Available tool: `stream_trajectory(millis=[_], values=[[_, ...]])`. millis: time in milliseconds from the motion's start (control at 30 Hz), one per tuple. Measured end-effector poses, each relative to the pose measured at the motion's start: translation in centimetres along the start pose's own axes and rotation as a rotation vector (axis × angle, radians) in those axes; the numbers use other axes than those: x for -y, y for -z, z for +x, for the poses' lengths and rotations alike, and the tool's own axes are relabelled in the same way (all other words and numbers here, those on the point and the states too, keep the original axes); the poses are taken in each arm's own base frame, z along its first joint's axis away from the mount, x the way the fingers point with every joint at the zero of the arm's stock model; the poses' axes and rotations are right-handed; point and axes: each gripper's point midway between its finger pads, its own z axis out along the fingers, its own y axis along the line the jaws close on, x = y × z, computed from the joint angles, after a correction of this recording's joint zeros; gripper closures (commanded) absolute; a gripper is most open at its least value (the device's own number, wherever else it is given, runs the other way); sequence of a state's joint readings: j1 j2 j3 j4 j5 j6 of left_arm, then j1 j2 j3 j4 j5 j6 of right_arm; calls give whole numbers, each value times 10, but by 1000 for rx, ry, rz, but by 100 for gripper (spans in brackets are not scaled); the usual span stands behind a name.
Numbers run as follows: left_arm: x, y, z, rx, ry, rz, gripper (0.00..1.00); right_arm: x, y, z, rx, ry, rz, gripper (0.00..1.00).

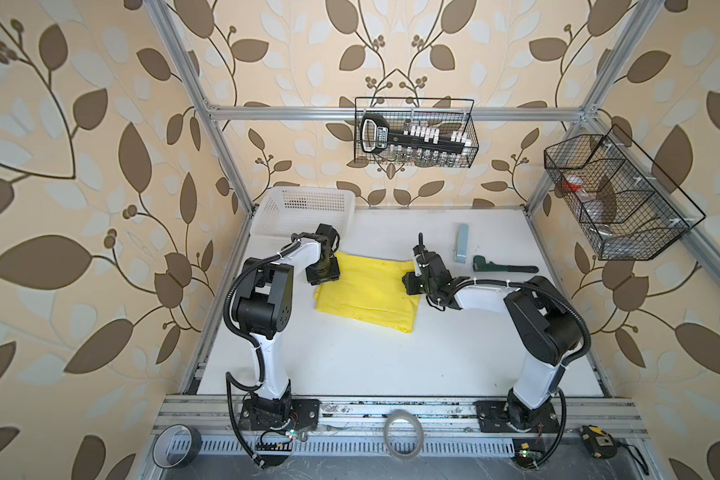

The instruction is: Fold and stack the trousers

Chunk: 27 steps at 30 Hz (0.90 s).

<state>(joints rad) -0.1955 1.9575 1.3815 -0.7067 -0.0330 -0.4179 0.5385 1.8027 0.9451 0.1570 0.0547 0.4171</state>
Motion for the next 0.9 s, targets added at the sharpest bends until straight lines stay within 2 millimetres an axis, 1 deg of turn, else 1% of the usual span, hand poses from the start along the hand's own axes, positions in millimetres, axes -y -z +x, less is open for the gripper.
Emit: stream_trajectory(millis=[133,233,333,367,433,500,567,600,667,767,800,900], values=[[0,-1,6,-11,14,12,54,5,19,-15,24,-13,8,59],[-3,2,19,-34,24,20,54,3,37,-31,66,-22,-1,56],[-9,7,37,-73,33,19,54,-8,56,-44,114,-26,-31,54],[-10,8,42,-86,35,20,53,-14,62,-44,123,-26,-41,53],[-9,9,51,-102,35,25,53,-31,70,-40,131,-18,-59,51],[-6,10,60,-120,33,33,52,-47,75,-27,120,-16,-76,50],[-5,11,67,-131,27,31,51,-56,77,-4,89,-25,-77,49],[-5,12,69,-133,22,30,51,-56,77,10,68,-32,-67,49],[-6,15,70,-136,21,25,50,-50,76,45,9,-48,-40,49],[-9,19,72,-136,18,14,47,-34,73,97,-86,-71,1,49],[-10,20,72,-137,17,11,46,-30,72,108,-98,-77,9,49],[-13,24,71,-134,12,-11,45,-30,71,108,-62,-122,-6,49]])
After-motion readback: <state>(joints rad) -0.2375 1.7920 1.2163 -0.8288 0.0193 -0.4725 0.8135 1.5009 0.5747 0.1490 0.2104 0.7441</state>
